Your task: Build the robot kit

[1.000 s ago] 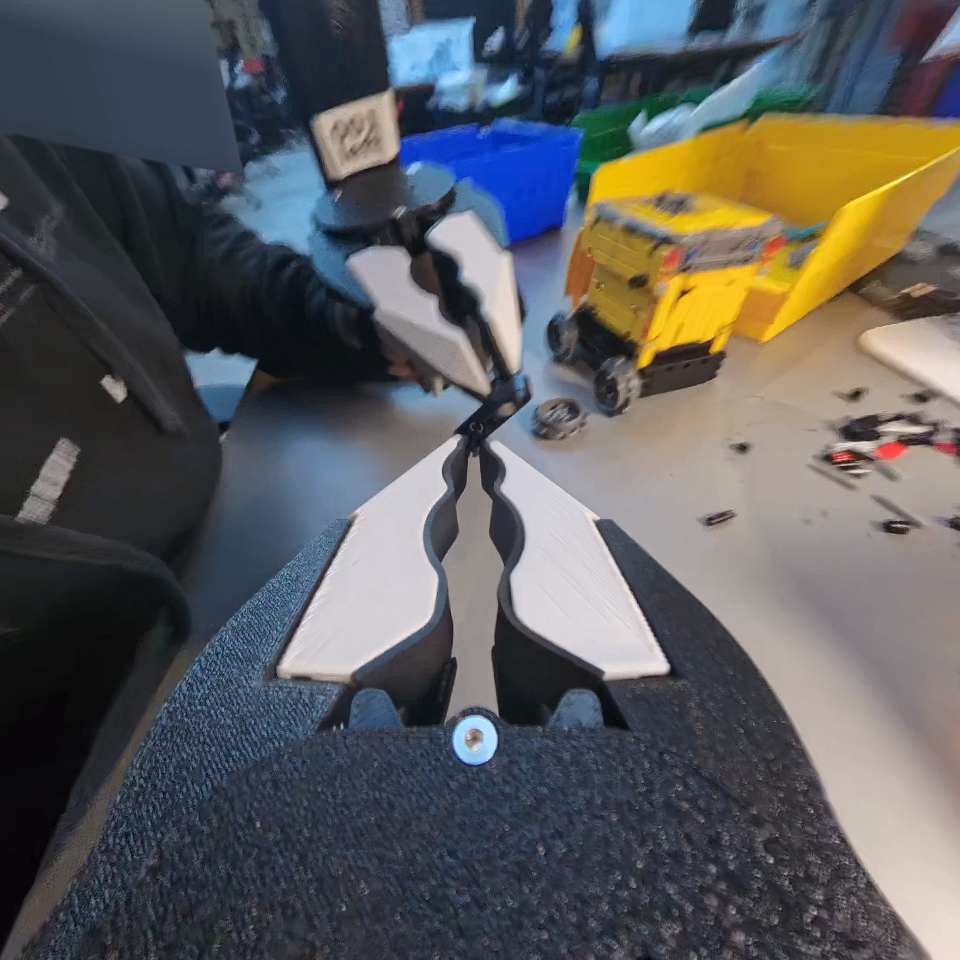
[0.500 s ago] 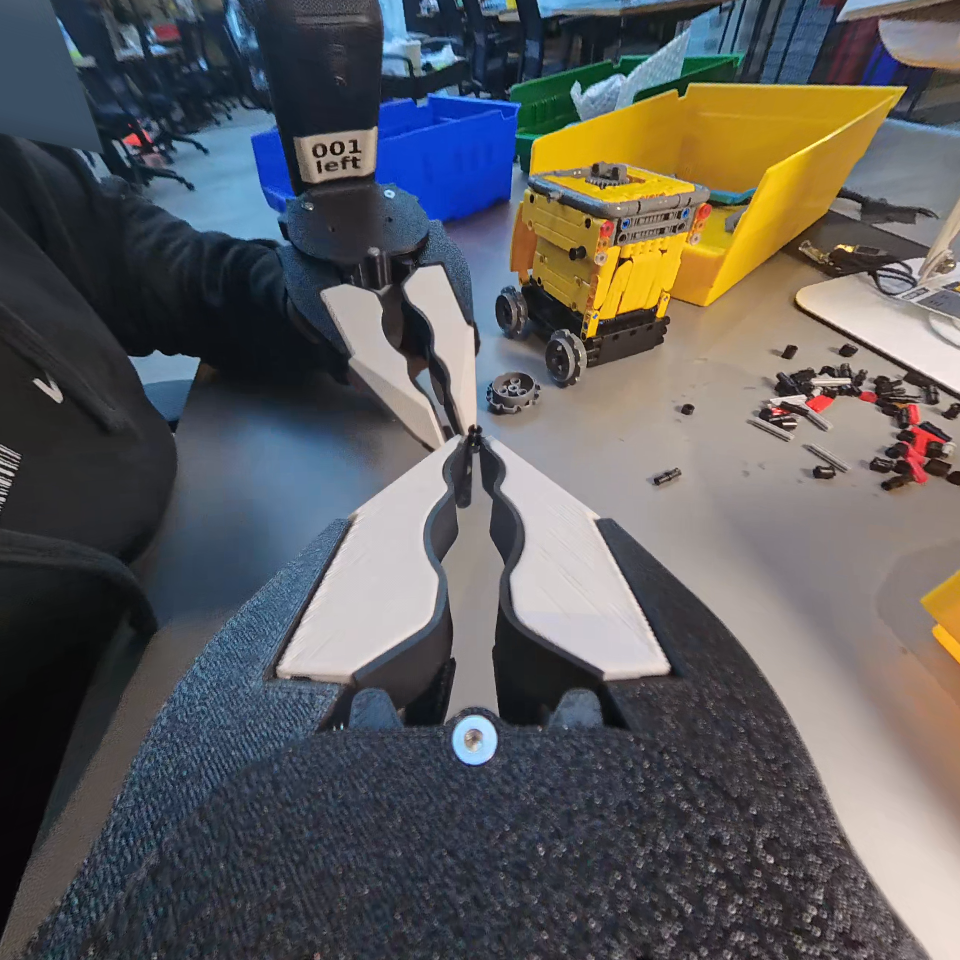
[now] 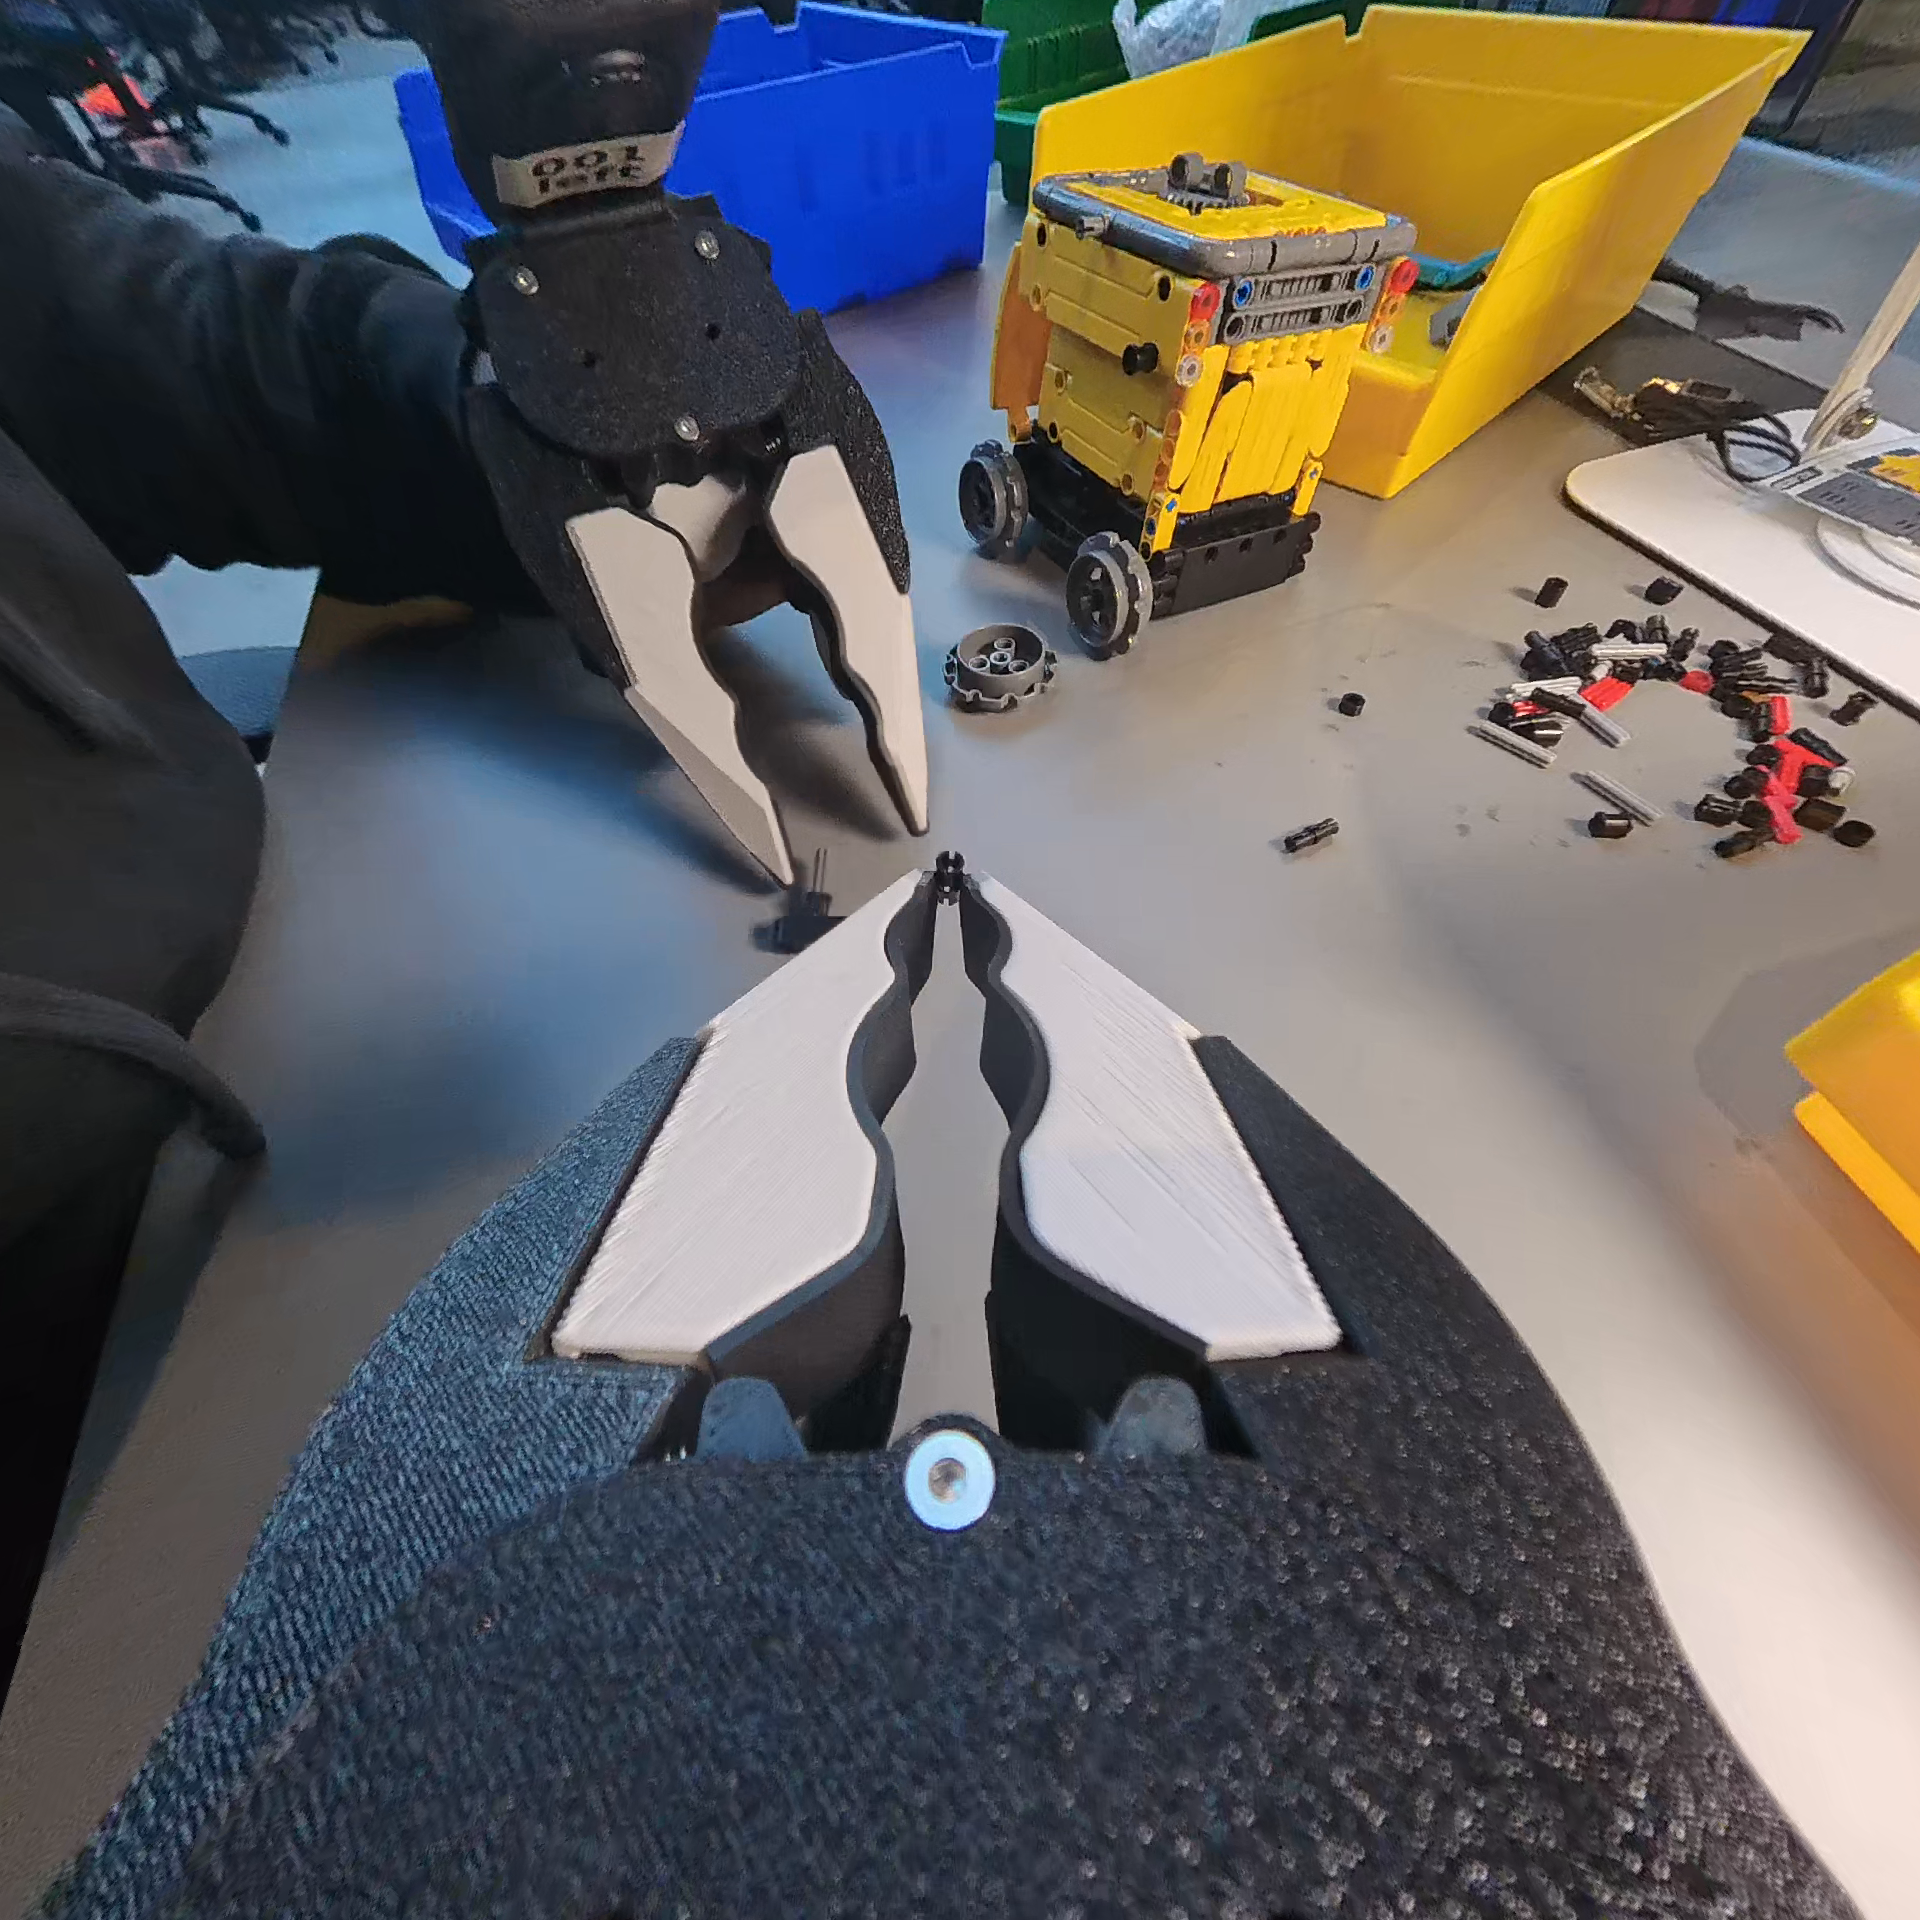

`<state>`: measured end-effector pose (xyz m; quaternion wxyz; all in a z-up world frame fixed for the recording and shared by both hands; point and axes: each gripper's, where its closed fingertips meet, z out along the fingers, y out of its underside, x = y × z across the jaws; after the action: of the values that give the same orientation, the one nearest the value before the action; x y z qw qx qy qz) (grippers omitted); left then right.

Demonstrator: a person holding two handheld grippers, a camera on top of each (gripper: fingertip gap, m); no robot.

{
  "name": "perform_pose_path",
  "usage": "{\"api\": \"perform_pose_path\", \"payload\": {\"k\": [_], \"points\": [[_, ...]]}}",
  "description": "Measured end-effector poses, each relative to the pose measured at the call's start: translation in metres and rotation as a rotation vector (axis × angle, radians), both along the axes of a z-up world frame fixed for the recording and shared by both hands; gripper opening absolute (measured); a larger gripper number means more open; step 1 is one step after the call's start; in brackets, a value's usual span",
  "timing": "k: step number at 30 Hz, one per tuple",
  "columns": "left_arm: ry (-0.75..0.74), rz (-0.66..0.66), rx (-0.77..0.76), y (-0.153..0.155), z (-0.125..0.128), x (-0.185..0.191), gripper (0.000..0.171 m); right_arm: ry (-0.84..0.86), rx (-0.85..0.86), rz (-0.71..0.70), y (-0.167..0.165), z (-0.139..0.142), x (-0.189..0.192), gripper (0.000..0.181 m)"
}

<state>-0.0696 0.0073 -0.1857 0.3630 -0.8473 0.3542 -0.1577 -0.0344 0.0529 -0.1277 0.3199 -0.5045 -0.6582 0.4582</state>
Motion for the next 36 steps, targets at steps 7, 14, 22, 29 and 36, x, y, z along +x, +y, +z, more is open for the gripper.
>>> {"api": "perform_pose_path", "payload": {"k": [7,14,22,29,36], "points": [[0.096,-0.061,0.08,-0.002,0.007,0.031,0.039,-0.007,0.017,0.003,-0.001,-0.002,0.001,0.004],[0.153,-0.038,0.066,0.003,-0.001,0.025,0.024,-0.004,0.024,-0.003,-0.001,-0.004,0.006,0.004],[0.176,0.022,0.071,0.004,0.002,0.01,0.029,-0.018,0.024,-0.001,-0.002,-0.009,0.007,0.005],[0.13,0.054,0.003,0.002,-0.006,0.011,0.015,-0.043,0.057,0.028,-0.006,-0.015,-0.001,0.005],[-0.24,0.028,-0.197,-0.004,0.01,0.024,0.008,-0.037,0.129,0.091,-0.015,-0.017,-0.003,0.005]]}}
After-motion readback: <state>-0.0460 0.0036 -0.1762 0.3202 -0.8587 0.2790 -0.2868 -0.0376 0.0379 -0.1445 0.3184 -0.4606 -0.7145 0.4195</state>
